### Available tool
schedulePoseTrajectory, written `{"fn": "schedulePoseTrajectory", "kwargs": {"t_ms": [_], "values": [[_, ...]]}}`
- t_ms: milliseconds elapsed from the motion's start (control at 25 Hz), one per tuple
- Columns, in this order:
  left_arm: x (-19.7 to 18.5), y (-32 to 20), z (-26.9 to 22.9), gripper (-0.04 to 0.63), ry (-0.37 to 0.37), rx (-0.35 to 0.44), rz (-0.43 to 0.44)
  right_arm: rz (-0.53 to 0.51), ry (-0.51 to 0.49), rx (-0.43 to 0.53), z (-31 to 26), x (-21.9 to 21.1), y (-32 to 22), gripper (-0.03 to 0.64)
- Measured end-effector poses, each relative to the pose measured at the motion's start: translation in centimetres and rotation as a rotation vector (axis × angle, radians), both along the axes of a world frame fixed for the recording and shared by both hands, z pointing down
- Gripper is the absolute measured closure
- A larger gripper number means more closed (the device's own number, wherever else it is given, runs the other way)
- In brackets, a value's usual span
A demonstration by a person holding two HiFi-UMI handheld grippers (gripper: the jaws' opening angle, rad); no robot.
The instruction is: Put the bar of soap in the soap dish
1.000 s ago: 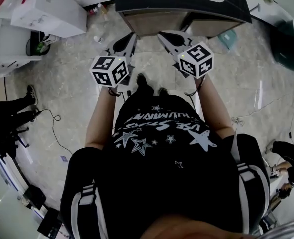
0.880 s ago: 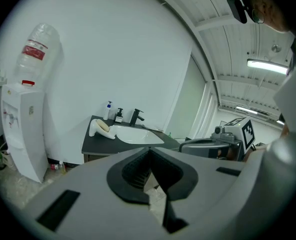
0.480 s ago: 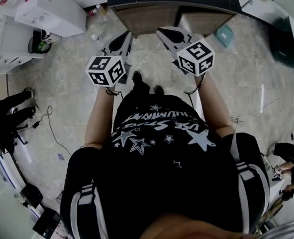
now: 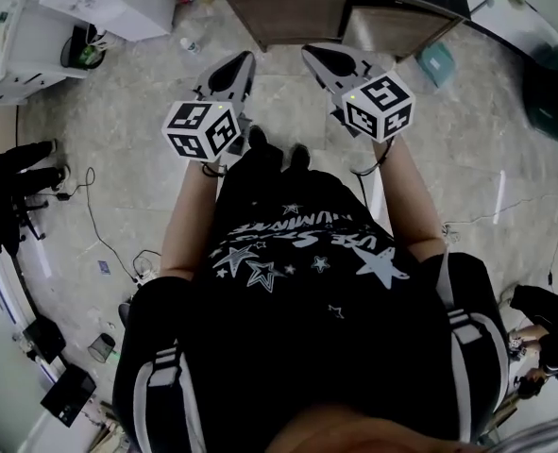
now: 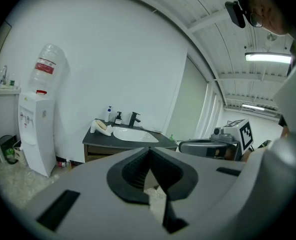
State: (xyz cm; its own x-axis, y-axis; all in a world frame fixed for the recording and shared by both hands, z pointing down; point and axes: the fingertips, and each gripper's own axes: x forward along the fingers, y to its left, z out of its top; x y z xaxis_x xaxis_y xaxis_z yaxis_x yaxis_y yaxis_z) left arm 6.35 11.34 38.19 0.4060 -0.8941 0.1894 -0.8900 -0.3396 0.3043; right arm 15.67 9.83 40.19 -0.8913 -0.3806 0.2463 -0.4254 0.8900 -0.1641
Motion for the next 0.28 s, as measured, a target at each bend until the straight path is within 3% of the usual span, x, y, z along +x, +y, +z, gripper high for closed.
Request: {"fn": "schedulePoseTrajectory", "kwargs": {"t_ms": [280], "values": [[-0.3,1.7,-0.4,0.584,-0.018,0.007,0.006,0.012,-0.02,-0.001,0.1,-0.3,2.0,0.611]]}}
